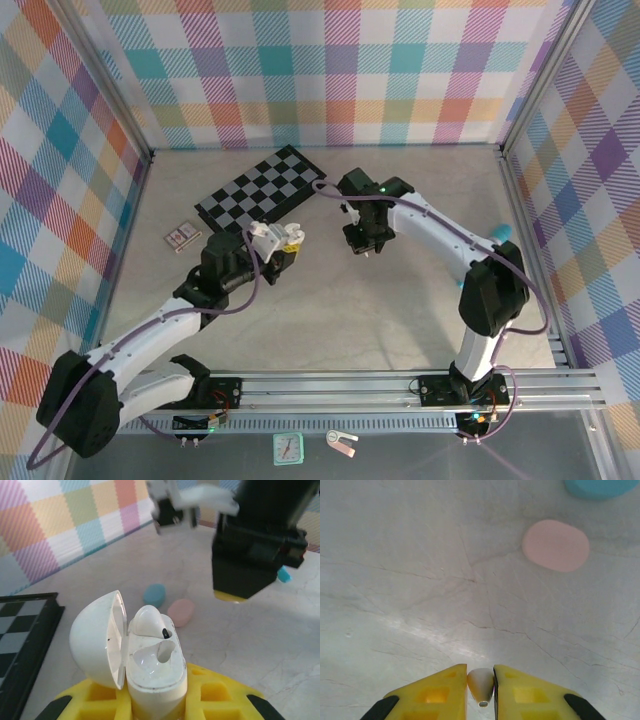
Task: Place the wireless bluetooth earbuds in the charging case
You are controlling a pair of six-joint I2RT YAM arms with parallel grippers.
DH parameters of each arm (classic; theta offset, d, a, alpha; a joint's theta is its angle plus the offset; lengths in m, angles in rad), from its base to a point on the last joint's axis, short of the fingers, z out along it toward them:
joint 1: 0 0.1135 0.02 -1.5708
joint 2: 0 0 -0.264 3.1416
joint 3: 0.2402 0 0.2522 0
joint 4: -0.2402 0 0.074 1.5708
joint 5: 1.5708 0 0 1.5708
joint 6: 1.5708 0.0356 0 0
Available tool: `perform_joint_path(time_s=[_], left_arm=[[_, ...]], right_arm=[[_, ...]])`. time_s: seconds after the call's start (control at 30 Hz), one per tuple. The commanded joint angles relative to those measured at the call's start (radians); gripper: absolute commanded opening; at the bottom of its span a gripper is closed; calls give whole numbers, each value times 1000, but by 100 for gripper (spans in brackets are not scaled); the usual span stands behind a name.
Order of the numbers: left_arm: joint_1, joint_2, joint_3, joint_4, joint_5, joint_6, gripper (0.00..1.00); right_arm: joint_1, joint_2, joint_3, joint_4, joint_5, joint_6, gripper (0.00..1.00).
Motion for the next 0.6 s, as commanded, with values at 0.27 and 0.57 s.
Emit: perform_joint_path(time_s=[0.27, 0.57], left_arm=[[-110, 163, 61, 206, -32, -53, 0], [-170, 301, 123, 273, -94, -127, 0]], right_arm=[[2, -118, 8, 64, -81, 34, 19], [2, -200, -5, 134, -183, 50, 19]])
